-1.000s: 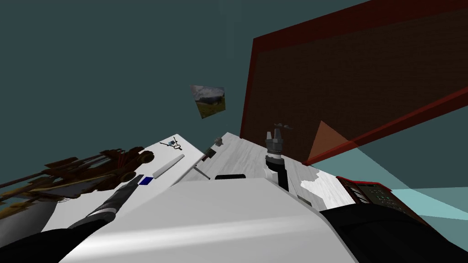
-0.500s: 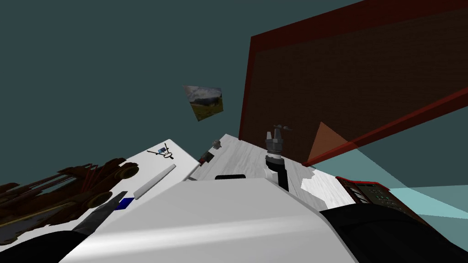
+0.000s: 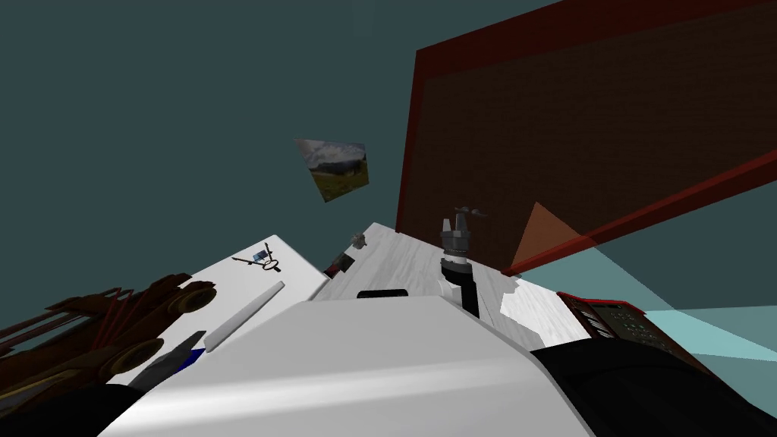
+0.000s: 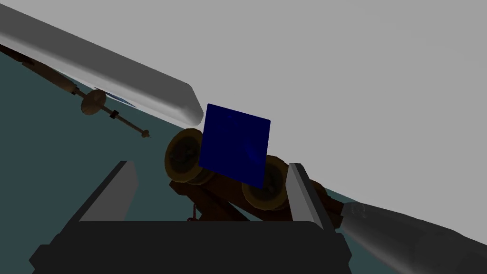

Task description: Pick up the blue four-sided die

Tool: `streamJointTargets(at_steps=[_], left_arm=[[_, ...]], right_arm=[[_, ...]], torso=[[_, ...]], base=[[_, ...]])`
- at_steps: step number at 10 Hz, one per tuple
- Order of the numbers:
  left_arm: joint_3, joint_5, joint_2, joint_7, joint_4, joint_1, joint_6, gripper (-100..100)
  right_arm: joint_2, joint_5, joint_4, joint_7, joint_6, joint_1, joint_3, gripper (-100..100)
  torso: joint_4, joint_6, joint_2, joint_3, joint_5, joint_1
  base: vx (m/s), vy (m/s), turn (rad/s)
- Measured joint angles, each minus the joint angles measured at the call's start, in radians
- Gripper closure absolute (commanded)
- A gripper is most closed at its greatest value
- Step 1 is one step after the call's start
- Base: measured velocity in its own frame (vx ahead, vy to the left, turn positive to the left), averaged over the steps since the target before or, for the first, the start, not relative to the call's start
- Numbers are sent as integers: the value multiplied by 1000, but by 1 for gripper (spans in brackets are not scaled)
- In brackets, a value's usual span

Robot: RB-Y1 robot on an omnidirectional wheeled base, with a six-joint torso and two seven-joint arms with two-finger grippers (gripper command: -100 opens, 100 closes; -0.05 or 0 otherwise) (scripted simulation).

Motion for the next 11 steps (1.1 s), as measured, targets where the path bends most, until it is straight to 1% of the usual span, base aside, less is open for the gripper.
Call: streamJointTargets(at_steps=[1,2,6,7,8,10,11], left_arm=[[-4,1,0,-7,23,-22,-1,-100],[-5,1,0,-9,25,-25,0,100],[-4,1,0,-9,27,-23,1,100],[-4,1,0,-9,27,-23,1,0],[-4,1,0,-9,27,-23,1,100],[1,-1,0,0,-9,6,2,100],[1,-1,0,1,-11,9,1,0]], right_arm=[[0,0,0,0,0,0,0,0],[0,0,0,0,0,0,0,0],[0,0,0,0,0,0,0,0],[0,0,0,0,0,0,0,0],[0,0,0,0,0,0,0,0],[0,0,0,0,0,0,0,0],[0,0,0,0,0,0,0,0]], torso=[[0,0,-1,0,1,2],[0,0,0,0,0,1],[0,1,0,0,-1,-4],[0,1,0,0,-1,-4],[0,1,0,0,-1,-4],[1,0,2,1,-2,-8],[1,1,1,1,-2,-6]], base=[[16,32,-20],[2,6,8],[-1,1,4],[0,0,0],[-12,-29,48],[-18,-36,31],[-2,-5,1]])
